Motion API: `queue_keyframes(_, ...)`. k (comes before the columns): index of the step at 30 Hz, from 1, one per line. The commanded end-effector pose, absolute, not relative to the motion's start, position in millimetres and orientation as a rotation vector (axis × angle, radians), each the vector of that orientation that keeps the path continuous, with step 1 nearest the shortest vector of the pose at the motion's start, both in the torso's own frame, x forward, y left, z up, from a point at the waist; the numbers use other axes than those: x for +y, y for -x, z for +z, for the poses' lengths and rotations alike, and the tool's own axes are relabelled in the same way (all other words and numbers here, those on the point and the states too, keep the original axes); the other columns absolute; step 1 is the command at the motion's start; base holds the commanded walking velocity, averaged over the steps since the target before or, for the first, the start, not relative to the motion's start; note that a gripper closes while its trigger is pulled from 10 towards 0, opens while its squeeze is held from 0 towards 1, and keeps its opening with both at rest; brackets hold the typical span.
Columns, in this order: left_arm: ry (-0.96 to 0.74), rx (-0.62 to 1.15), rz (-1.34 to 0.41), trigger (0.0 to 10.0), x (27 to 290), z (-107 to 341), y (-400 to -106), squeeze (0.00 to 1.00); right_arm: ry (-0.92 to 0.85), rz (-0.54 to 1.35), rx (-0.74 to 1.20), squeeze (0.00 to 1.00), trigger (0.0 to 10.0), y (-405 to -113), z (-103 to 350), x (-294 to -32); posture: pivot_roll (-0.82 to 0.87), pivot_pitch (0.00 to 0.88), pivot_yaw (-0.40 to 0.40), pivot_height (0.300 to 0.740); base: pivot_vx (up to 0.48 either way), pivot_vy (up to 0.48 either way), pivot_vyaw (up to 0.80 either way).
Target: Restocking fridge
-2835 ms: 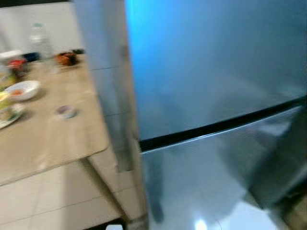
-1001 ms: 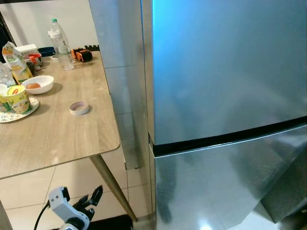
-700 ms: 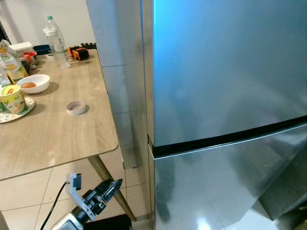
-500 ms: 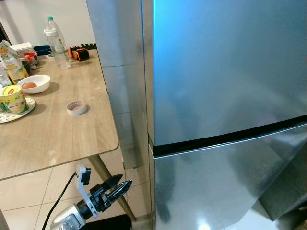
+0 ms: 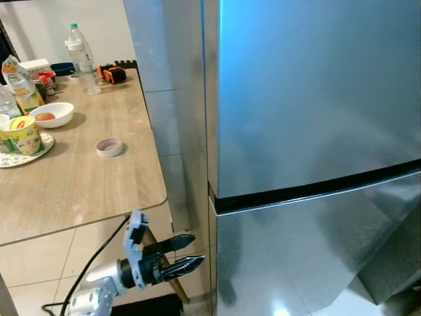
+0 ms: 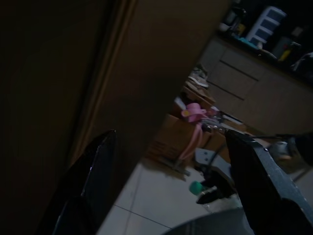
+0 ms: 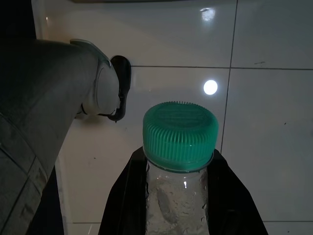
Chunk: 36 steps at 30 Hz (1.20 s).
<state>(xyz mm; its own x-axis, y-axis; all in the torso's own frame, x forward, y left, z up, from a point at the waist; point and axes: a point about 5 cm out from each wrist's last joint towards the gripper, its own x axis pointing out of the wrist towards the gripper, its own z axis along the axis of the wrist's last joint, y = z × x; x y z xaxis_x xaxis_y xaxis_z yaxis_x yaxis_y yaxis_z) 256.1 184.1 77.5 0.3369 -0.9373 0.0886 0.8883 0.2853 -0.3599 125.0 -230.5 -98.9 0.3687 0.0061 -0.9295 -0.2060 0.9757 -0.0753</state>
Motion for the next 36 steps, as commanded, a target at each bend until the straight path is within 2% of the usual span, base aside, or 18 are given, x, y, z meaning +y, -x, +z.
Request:
queue_keyframes(1,0.346,0.134,-1.241,10.0,175,83,-260,0.0,0.204,0.136,1.193,0.0,10.0,-125,-99,-232,-0.1,0.0,-0.001,0.734,0.0,0.0,0.0)
queue_keyframes(8,0.36,0.08,-1.315,10.0,147,97,-263,0.0,0.209,0.133,1.197,0.0,10.0,-124,-99,-232,-0.1,0.0,-0.002,0.734,0.0,0.0,0.0)
queue_keyframes(15,0.374,0.097,-1.417,10.0,132,100,-259,0.0,0.211,0.127,1.198,0.0,10.0,-124,-99,-233,-0.1,0.0,0.001,0.734,0.0,0.0,0.0)
queue_keyframes(24,0.369,0.143,-1.475,10.0,128,100,-251,0.0,0.209,0.125,1.197,0.0,10.0,-124,-99,-232,-0.1,0.0,0.002,0.734,0.0,0.0,0.0)
queue_keyframes(36,0.337,0.17,-1.45,10.0,121,96,-252,0.0,0.206,0.124,1.197,0.0,10.0,-123,-100,-231,-0.1,0.0,0.002,0.734,0.0,0.0,0.0)
